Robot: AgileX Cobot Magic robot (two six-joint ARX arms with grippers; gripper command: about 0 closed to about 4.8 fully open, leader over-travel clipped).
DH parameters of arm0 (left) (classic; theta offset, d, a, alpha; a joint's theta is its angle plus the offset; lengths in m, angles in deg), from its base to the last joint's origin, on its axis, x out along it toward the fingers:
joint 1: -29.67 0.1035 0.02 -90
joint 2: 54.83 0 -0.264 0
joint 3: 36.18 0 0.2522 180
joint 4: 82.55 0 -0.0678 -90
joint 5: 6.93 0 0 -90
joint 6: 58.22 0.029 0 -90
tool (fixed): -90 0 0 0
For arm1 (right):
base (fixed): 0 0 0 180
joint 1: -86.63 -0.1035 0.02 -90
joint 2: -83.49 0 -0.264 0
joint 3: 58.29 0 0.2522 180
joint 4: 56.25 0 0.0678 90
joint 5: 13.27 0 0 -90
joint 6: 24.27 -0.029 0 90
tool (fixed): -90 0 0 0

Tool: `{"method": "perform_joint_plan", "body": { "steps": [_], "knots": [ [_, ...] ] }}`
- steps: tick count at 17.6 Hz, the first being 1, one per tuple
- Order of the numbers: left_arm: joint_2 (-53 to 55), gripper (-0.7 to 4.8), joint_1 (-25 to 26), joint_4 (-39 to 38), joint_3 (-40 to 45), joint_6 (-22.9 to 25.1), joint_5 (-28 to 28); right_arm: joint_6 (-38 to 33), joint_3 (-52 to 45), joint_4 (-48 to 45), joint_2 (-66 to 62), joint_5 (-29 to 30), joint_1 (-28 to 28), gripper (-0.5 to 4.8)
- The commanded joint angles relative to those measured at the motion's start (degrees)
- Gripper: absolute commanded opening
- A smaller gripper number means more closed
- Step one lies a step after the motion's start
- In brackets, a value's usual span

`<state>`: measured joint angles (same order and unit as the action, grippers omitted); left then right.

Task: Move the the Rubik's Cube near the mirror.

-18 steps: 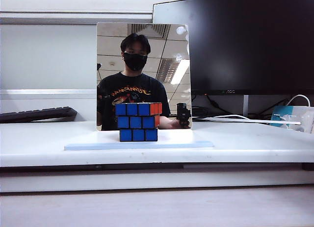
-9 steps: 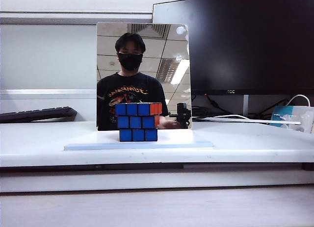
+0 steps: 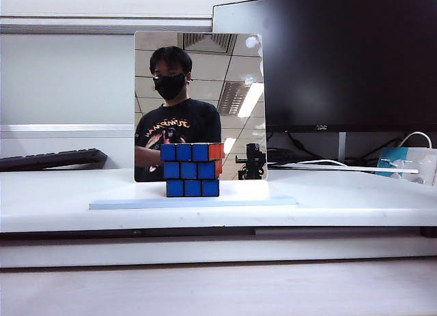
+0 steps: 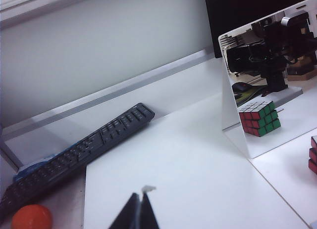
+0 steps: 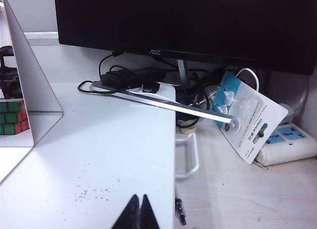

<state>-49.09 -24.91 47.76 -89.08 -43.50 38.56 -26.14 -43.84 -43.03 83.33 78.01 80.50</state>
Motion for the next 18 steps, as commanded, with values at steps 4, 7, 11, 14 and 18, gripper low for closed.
{"method": "perform_joint_plan", "body": {
  "steps": [4,7,11,14,18],
  "knots": [
    [-0.8,-0.04,28.3,0.0,0.0,4.5,0.8,0.0,-0.3,-1.0,0.0,-0.1,-0.1,0.0],
    [-2.5,-0.04,45.5,-0.1,0.0,2.6,0.6,0.0,-0.3,-1.0,0.0,-0.1,-0.1,0.0],
    [-5.5,-0.04,53.3,4.9,8.6,-25.7,13.7,0.0,-0.3,-1.0,0.0,-0.1,-0.1,0.0],
    [-5.5,-0.04,53.9,17.0,21.0,-22.3,36.1,0.0,-0.3,-1.0,0.0,0.2,-0.1,0.0],
    [-5.5,-0.03,53.9,23.9,30.3,-22.2,43.8,0.0,-0.3,-1.0,0.0,0.1,-0.1,0.0]
  ]
}}
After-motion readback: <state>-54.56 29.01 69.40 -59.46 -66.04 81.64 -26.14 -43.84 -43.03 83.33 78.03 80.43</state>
